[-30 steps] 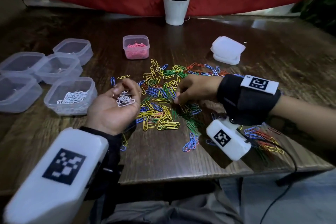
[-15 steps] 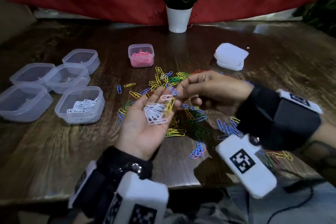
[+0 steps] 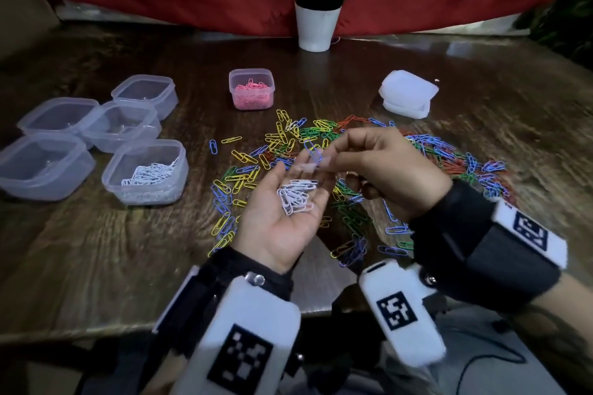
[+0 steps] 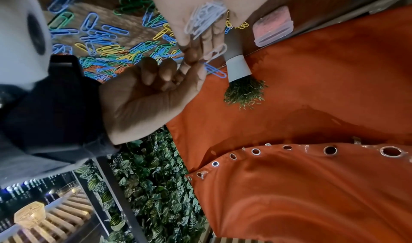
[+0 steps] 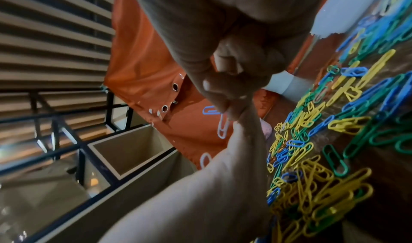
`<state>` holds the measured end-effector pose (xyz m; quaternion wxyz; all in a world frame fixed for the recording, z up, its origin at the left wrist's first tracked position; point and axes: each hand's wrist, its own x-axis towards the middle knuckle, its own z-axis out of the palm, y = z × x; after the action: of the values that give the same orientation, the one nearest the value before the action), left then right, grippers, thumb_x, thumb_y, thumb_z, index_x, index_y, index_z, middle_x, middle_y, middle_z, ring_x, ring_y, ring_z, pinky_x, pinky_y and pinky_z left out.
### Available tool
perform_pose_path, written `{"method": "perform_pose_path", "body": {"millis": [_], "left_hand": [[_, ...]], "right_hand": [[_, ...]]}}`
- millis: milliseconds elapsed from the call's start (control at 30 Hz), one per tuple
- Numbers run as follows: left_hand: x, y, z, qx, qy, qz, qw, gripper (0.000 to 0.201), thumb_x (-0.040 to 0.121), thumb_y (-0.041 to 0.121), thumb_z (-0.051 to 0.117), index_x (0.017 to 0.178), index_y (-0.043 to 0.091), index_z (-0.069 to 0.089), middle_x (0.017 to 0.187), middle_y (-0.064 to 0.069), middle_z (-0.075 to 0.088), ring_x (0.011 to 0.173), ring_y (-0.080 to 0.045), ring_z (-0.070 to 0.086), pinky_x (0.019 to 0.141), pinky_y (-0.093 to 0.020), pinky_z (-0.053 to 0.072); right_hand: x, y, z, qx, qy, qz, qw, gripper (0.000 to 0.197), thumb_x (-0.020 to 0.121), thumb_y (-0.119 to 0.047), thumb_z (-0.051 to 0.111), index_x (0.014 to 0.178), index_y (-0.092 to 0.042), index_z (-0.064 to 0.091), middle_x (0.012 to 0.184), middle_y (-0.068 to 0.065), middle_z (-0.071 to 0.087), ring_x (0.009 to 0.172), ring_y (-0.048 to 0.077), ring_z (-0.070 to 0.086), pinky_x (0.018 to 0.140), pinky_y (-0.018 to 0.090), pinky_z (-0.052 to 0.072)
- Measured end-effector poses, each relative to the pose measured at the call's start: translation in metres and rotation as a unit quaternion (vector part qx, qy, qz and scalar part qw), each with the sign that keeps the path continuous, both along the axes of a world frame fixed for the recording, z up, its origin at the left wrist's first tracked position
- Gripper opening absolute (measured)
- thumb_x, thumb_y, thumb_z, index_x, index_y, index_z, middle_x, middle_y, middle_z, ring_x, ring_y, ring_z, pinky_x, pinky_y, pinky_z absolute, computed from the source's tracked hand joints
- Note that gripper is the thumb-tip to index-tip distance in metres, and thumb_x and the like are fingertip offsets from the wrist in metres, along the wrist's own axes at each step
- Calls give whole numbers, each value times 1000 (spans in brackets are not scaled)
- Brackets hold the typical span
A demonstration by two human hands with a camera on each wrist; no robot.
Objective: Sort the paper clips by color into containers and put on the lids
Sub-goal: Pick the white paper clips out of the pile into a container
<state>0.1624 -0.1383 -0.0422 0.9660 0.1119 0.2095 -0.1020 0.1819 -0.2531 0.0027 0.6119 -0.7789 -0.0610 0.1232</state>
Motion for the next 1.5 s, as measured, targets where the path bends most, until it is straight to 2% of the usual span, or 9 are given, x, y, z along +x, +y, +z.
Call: {"method": "perform_pose_path", "body": {"millis": [300,500,600,800,867,967,1100,1367,1500], "left_hand": [[6,10,-7,-48,26,1,999,22,88,8,45,68,3,53,64,-7,56,45,-22,58,38,-25,51],[0,65,-6,-24,-8,-73,997,25,67,-20,53,48,-6,45,47,-9,34,42,-18,34,41,-25,24],[-2,94,2,5,-18,-114,993,27,79,-14,54,52,-10,48,49,-12,36,50,-16,33,47,-28,22],[-2,133,50,196,-147,-221,944,51,101,36,27,77,0,54,65,-3,35,57,-15,33,52,-27,26],[2,142,77,460,-116,-209,855,45,98,38,31,65,14,50,51,4,34,42,-6,29,39,-19,19],[20,144,92,797,-58,-149,582,35,96,33,44,64,19,44,48,5,34,37,-5,23,34,-13,12],[49,148,64,893,8,-301,335,33,96,24,50,64,17,46,47,2,44,31,-2,37,29,-12,28],[50,134,65,915,23,-351,199,28,94,14,48,112,-3,61,114,-21,62,87,-26,57,49,-14,34],[51,132,69,908,23,-386,159,15,92,10,51,100,5,64,85,-13,63,50,-8,57,34,-10,36]], "right_hand": [[14,-29,7,34,-11,-105,994,22,82,0,57,64,-13,55,55,0,50,30,0,29,33,8,16],[-1,-64,-16,-382,-109,-53,916,12,81,-12,61,92,-10,66,83,9,69,75,24,62,72,33,50],[-11,-62,-14,-356,-142,-83,920,21,83,-21,62,103,-13,63,98,6,67,90,28,63,82,37,47],[-20,-69,-9,-286,-177,-55,940,21,78,-48,64,84,-28,65,81,-10,68,81,20,64,62,27,41],[-23,-65,-6,-280,-188,-34,941,49,58,-79,53,83,-38,64,84,-23,65,68,14,65,59,29,45],[-19,-62,-18,-280,-192,23,940,72,39,-100,33,87,-54,60,88,-32,63,62,10,65,60,29,48],[-17,-20,-14,-224,-189,64,954,1,79,-42,65,79,-43,65,68,-26,64,56,1,62,55,25,45],[-11,-13,-10,-225,-180,86,954,9,83,-27,63,78,-21,67,73,-1,67,67,15,61,68,30,46],[19,-22,7,-294,-143,125,937,10,86,-19,62,77,-16,66,69,3,67,47,-1,56,44,7,37]]}}
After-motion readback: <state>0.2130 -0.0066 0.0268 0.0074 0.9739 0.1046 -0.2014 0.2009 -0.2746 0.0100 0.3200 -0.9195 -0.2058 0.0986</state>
